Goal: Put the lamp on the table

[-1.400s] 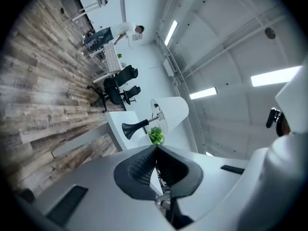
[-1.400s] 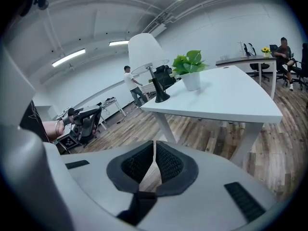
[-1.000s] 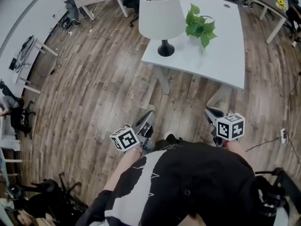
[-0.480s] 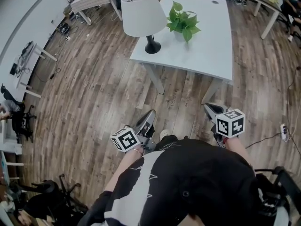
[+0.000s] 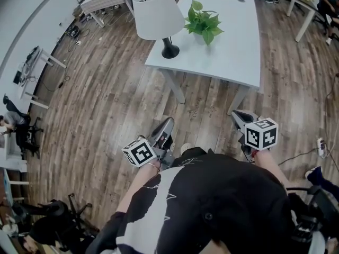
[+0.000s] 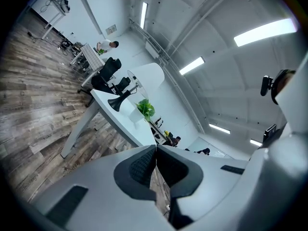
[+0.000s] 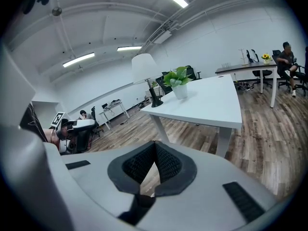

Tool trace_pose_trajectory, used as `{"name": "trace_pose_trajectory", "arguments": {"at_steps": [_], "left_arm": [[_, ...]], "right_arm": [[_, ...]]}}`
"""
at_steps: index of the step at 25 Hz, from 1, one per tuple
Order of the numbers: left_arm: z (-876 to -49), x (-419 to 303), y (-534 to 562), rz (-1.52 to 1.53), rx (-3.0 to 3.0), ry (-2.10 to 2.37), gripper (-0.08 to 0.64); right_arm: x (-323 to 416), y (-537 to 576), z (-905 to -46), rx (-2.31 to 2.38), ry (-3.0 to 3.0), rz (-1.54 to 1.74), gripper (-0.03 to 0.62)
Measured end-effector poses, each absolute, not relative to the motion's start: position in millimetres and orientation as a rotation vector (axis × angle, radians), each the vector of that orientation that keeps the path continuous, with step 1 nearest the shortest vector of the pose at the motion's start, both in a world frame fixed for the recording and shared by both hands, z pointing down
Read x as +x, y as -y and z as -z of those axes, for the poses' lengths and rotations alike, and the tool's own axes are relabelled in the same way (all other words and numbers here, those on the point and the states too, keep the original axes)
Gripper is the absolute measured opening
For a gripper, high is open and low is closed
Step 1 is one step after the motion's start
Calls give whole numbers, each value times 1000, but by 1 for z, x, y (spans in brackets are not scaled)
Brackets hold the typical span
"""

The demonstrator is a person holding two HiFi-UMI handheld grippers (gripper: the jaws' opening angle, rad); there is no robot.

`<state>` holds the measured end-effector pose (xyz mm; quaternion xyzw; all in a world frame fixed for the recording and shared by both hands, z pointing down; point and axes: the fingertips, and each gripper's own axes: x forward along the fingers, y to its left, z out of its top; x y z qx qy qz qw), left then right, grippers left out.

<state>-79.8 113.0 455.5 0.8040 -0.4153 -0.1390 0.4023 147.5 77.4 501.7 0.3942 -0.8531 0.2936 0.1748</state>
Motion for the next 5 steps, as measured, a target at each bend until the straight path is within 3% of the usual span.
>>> {"name": "trace_pose_trajectory", "arguments": {"at_steps": [5], "left_arm": [[-455,-78,-111,349,2044,1057,15]], "right_arm": [[152,-76,-507,1124,2414,-842,17]]}}
